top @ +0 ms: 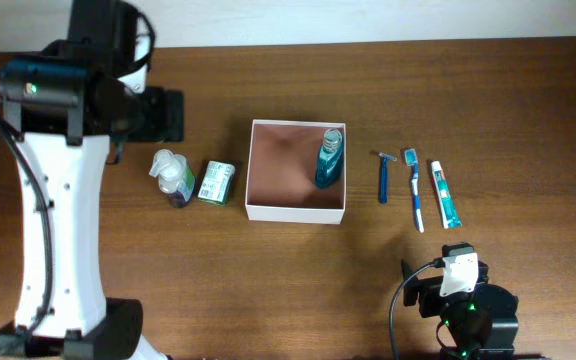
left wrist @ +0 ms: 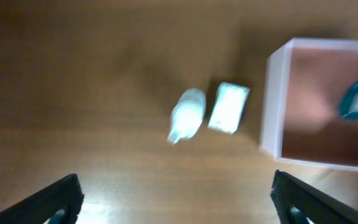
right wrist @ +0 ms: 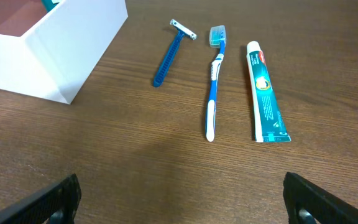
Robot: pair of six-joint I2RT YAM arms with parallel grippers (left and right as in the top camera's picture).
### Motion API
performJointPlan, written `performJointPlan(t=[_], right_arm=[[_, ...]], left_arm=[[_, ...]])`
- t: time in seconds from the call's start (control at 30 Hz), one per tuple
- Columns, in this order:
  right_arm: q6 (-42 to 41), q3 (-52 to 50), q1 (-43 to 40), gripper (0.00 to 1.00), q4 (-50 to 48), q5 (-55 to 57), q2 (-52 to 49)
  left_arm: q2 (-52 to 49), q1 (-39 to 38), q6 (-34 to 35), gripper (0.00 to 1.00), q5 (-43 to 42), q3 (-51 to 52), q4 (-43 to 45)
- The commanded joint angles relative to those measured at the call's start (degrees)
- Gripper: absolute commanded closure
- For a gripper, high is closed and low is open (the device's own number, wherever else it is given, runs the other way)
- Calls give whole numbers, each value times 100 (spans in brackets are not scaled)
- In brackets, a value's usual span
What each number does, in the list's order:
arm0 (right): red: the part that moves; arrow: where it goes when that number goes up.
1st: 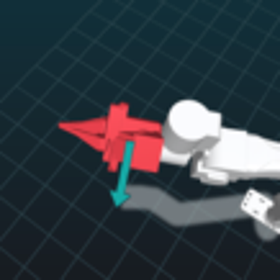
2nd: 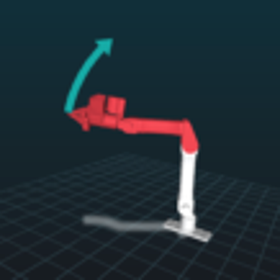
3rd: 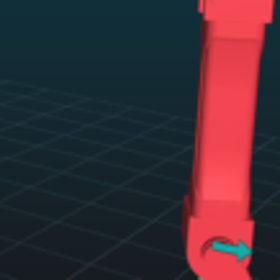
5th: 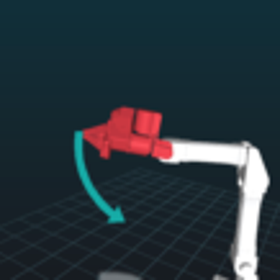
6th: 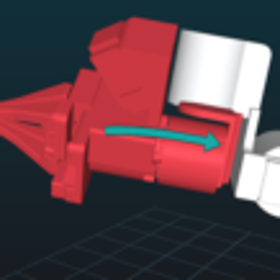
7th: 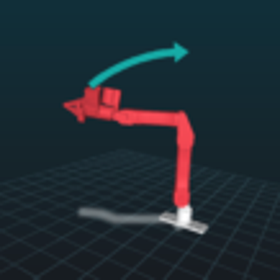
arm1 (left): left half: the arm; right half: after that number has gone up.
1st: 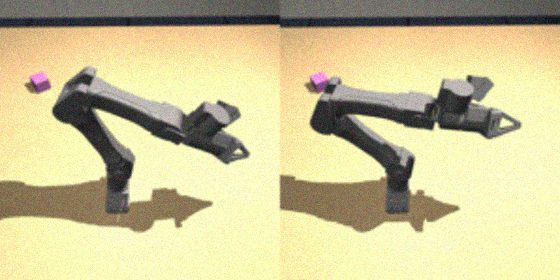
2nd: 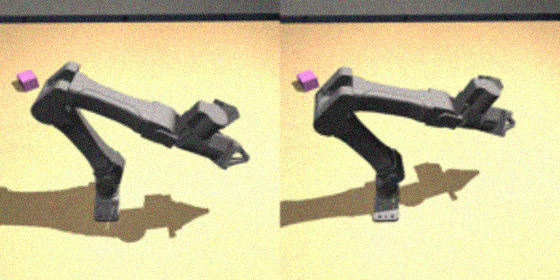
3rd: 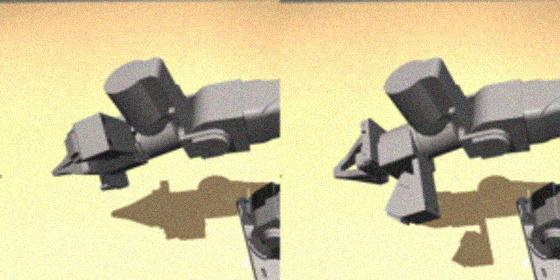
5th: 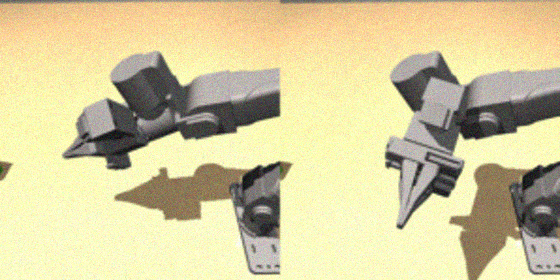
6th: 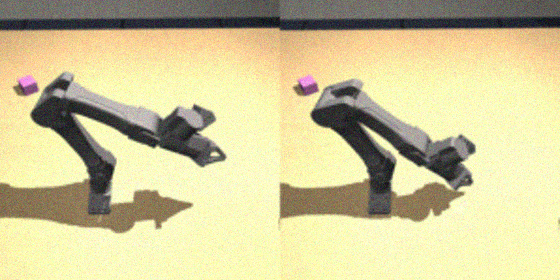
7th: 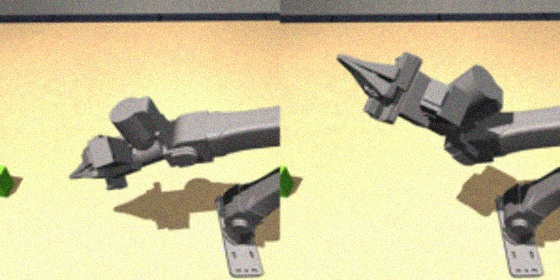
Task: Pack container
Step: 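Move the left gripper to the foaming soap bottle and grasp it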
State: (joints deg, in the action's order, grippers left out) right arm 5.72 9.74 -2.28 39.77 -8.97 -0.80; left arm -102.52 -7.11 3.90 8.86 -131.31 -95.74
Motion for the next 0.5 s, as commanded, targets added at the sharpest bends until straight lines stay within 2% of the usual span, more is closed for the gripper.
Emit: performJointPlan(t=[0.0,0.13,0.47], right_arm=[[-66,-31,-42,1,-13,-28,37],[-66,-31,-42,1,-11,-28,37],[-66,-31,-42,1,-13,-31,37]], left_arm=[[-284,219,-734,5,-352,973,234],[-284,321,-931,5,-356,2264,1222],[-289,354,-1003,5,-352,4098,2981]])
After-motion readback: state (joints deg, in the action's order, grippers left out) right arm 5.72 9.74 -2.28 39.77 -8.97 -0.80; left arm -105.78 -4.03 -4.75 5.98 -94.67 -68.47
